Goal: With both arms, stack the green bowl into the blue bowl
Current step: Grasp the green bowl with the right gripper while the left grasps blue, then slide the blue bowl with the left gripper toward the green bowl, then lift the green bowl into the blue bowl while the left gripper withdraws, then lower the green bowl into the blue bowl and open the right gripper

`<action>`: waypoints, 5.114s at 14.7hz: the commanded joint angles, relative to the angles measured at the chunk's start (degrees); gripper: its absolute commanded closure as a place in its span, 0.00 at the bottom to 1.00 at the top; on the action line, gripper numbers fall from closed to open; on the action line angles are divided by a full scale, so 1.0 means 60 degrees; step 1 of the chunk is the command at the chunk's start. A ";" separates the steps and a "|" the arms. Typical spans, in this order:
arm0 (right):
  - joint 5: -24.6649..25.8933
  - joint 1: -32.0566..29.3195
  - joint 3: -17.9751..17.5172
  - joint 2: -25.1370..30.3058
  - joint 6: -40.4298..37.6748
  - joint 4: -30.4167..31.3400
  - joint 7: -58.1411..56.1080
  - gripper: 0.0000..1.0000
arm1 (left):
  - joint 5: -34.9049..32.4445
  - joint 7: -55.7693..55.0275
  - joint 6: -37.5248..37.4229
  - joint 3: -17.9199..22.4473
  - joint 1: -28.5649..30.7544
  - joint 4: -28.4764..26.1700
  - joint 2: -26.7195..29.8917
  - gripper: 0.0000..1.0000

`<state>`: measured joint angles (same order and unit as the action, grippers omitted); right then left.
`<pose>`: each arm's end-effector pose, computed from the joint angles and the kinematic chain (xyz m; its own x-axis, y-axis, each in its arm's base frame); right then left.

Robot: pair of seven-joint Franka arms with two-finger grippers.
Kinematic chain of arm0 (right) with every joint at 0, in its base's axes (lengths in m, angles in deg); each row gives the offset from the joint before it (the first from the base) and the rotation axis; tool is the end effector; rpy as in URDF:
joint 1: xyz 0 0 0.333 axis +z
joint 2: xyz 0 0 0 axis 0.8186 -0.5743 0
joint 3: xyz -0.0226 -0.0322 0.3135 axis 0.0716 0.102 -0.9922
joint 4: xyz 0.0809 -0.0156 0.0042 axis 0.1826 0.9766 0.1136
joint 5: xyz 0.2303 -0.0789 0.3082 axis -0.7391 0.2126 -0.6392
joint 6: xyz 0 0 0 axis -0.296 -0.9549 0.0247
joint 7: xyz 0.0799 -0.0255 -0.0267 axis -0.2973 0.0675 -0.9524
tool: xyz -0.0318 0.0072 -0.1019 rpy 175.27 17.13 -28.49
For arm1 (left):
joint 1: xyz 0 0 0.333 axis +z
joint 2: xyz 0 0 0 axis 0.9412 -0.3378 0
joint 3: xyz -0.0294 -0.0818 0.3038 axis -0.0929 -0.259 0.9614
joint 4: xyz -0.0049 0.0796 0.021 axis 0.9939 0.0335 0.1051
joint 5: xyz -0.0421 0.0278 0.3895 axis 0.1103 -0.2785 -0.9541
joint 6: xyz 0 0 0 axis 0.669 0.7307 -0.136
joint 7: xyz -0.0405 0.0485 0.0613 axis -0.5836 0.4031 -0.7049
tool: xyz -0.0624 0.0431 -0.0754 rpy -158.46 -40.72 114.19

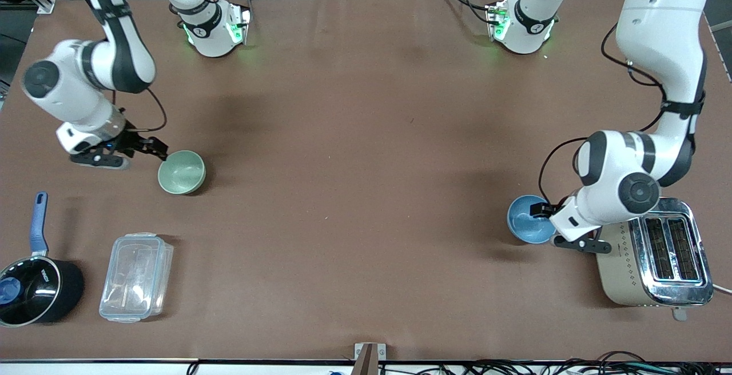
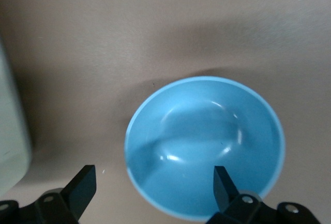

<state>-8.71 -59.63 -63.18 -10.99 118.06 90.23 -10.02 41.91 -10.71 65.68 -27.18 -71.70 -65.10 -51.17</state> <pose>0.4728 -0.0593 0.2646 0.9924 -0.1059 0.0634 -0.1072 -0.9941 0.0181 0.6664 -0.0630 0.2372 0.9797 -0.1767 -0.0950 -0.1797 -0.9834 -0.0240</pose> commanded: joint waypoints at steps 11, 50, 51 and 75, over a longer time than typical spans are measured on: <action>0.0154 -0.0450 -0.0187 -0.1618 0.2289 0.0122 -0.0007 0.78 | -0.0235 0.0318 0.0058 0.0054 0.0240 0.0214 -0.0432 0.69; -0.1018 0.6653 -0.0261 -0.3666 -0.2753 -0.6981 0.8661 1.00 | 0.0483 -0.5108 -0.2868 -0.0590 -0.2942 0.2924 0.1030 0.00; -0.1018 0.6799 -0.0261 -0.3944 -0.2620 -0.7156 0.8984 1.00 | 0.0483 -0.4579 -0.3162 -0.0605 -0.2678 0.2924 0.1250 0.00; -0.0871 0.7665 -0.0217 -0.4635 -0.2326 -0.7026 0.9822 0.93 | 0.0497 0.0275 -0.5975 -0.0590 0.0343 0.2910 0.4621 0.00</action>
<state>-14.40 -14.21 -64.93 -38.86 103.55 48.22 47.74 45.99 -9.60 31.77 -30.77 -69.73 -46.70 -24.98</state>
